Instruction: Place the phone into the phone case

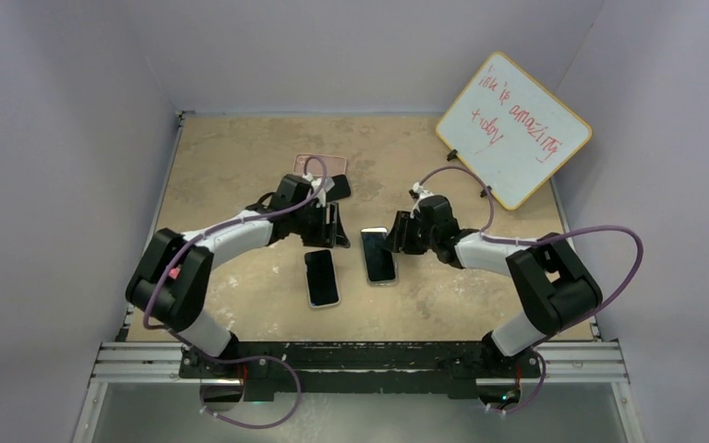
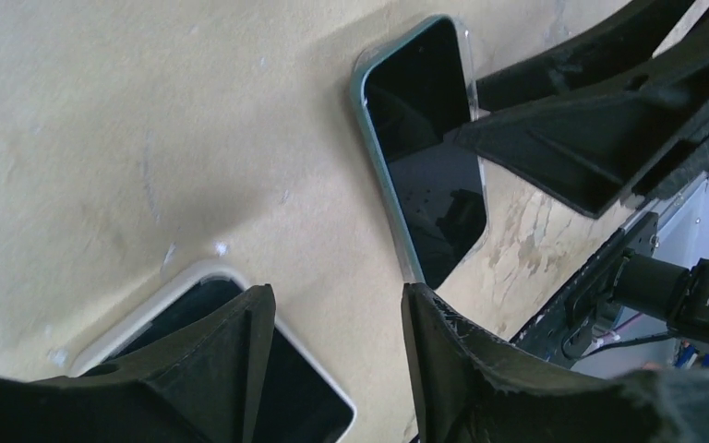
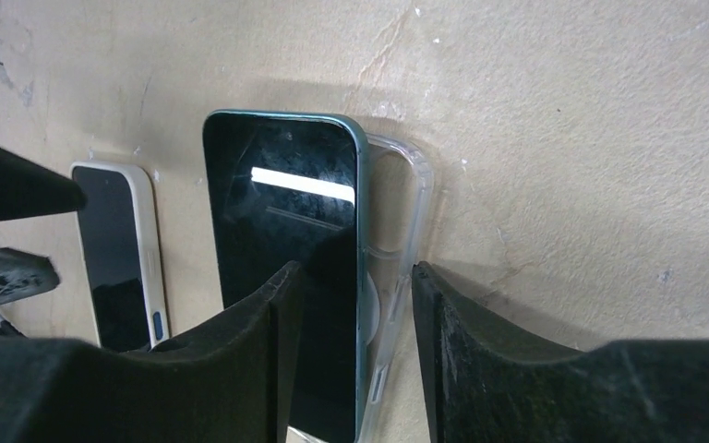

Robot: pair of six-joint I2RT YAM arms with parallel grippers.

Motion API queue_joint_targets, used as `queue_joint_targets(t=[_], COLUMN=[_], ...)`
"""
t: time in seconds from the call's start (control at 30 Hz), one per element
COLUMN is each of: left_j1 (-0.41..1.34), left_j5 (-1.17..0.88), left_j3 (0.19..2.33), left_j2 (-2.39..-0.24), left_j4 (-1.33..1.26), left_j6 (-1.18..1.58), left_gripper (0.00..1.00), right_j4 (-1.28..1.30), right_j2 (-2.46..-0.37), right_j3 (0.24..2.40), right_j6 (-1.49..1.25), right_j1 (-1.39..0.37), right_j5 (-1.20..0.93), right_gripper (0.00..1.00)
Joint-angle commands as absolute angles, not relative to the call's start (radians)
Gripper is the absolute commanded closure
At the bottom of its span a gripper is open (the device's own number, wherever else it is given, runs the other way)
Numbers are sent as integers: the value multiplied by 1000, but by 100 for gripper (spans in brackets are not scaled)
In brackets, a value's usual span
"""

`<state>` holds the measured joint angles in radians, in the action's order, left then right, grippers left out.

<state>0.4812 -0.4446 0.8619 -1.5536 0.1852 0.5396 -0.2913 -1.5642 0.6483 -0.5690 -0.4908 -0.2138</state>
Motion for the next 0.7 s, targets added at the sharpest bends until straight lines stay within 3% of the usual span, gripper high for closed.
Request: queue_joint_targets(t=[0.0, 0.4, 0.67], left_j1=[517, 546, 557], left_j5=[-448, -438, -482], left_j3=[979, 1086, 1099], left_j2=[-1642, -1840, -1892], left_j4=[74, 26, -46], left_j6=[578, 594, 602], left_gripper=[47, 60, 78], right_j4=[-290, -308, -335], right_j2=[-1545, -1549, -1556], right_j3=[629, 588, 576], right_j6=[-597, -652, -653], right_j1=[-497, -498, -497], right_j5=[-241, -237, -240], right_gripper=[53, 61, 65])
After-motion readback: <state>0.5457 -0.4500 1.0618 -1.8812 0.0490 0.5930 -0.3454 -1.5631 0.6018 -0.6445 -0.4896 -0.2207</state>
